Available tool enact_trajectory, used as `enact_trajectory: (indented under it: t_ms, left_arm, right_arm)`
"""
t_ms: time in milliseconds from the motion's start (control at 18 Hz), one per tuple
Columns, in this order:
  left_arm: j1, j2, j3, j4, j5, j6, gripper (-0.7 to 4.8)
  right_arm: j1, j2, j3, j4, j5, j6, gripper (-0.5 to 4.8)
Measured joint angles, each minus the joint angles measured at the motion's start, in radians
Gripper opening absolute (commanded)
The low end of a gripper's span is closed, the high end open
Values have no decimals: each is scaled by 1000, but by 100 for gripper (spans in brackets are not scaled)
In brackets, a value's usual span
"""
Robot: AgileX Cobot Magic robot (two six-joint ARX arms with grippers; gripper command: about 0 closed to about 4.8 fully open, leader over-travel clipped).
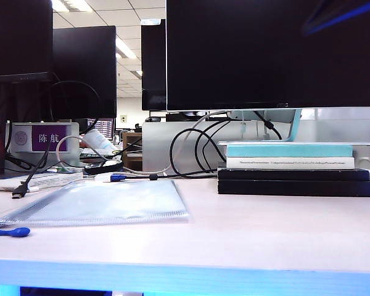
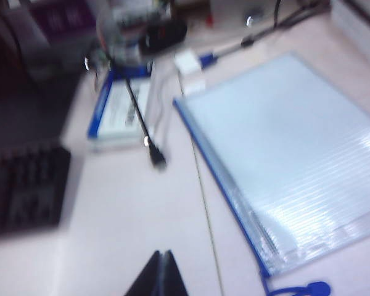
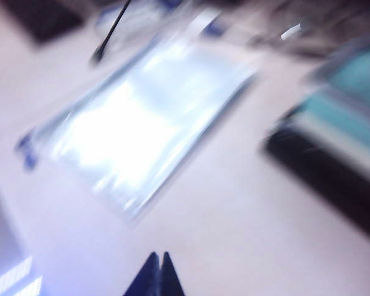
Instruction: Pick up the transparent plastic file bag with a blue zipper and open its zipper.
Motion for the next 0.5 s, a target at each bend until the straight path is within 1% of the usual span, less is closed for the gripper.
enact_trajectory:
  t_ms: [111,167,222,278,333,444,500]
  left_arm:
    - [0,29,0,-3,-53,-19,-6]
    - [0,41,0,-4,-60,-35,-6]
    - [0,51,0,-3,-61,-51,-6]
    - [0,67,0,-4,-61,-63,-6]
    - [-1,76,0,-7,-61,-66,-6]
    - [0,85,0,-6,-39,-70,-6]
    - [-1,93,0,-7,-22,-86,-5]
  right_arm:
    - [104,47,0,-6,50,-45,1]
    - [169,93,1,-5,88,-83,8]
    - [205,123,1,-4,116,-99,71]
    - [256,176,1,-1,156,-114,119]
    - [292,215,0,-1,176,-128,154]
    - [359,314,1,26,225,-151,154]
    - [401,379,0,59,274,-190,192]
